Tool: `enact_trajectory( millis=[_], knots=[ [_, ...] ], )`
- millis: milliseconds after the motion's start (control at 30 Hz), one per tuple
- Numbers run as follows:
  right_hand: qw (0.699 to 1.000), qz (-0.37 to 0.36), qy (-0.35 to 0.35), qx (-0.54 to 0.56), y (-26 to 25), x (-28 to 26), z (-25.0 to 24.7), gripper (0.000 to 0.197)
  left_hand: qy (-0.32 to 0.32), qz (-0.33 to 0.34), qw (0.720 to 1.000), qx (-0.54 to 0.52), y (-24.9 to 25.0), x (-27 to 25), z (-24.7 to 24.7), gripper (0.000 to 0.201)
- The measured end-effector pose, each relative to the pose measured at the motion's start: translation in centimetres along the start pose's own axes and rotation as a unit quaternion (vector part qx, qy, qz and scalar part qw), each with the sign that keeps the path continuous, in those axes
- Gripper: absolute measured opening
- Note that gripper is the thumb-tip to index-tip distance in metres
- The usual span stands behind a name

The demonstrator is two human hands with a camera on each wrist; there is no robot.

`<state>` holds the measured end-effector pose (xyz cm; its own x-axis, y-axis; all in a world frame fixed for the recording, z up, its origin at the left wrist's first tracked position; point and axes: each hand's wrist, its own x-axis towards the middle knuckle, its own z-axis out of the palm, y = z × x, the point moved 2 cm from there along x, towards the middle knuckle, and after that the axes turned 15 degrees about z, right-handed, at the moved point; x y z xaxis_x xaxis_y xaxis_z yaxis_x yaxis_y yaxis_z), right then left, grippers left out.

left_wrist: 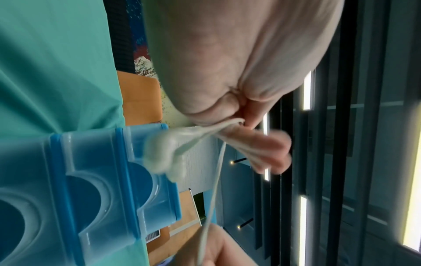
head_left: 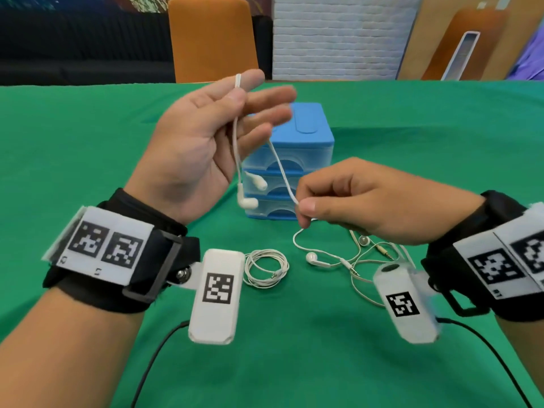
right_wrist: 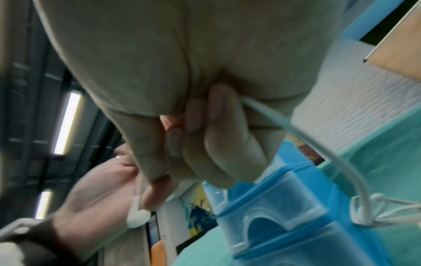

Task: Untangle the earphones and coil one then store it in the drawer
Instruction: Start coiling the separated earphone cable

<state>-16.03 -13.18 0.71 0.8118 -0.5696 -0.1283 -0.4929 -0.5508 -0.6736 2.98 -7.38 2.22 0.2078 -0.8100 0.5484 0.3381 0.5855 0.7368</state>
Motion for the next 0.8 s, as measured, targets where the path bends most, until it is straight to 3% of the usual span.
enact_trajectory(
  millis=[100,200,300,467,667,800],
  knots=[
    [0.998,-0.017,-0.051,0.016,-1.2,-1.0,-0.1,0.023,0.007,0.024,0.999,-0.023,-0.3,0.0,0.0,0.039],
    [0.996,-0.047,-0.063,0.04,-2.3,-1.8,-1.2,0.025,-0.026,0.046,0.996,0.07,-0.5,-0.1,0.3,0.049],
    [0.991,-0.083,-0.017,0.105,-3.0,-2.4,-3.2,0.026,-0.11,0.058,0.975,0.185,-0.6,-0.6,1.2,0.053],
    [0.973,-0.097,0.127,0.166,-2.9,-2.1,-6.0,0.029,-0.181,0.035,0.949,0.256,-0.6,-1.4,2.4,0.041],
    [0.954,-0.055,0.245,0.164,-0.3,-0.1,-6.3,0.033,-0.226,-0.036,0.955,0.187,-0.6,-1.7,2.5,0.03],
    [0.94,-0.022,0.267,0.211,1.7,1.4,-5.1,0.036,-0.232,-0.057,0.967,0.092,-0.4,-2.0,2.7,0.029]
  ],
)
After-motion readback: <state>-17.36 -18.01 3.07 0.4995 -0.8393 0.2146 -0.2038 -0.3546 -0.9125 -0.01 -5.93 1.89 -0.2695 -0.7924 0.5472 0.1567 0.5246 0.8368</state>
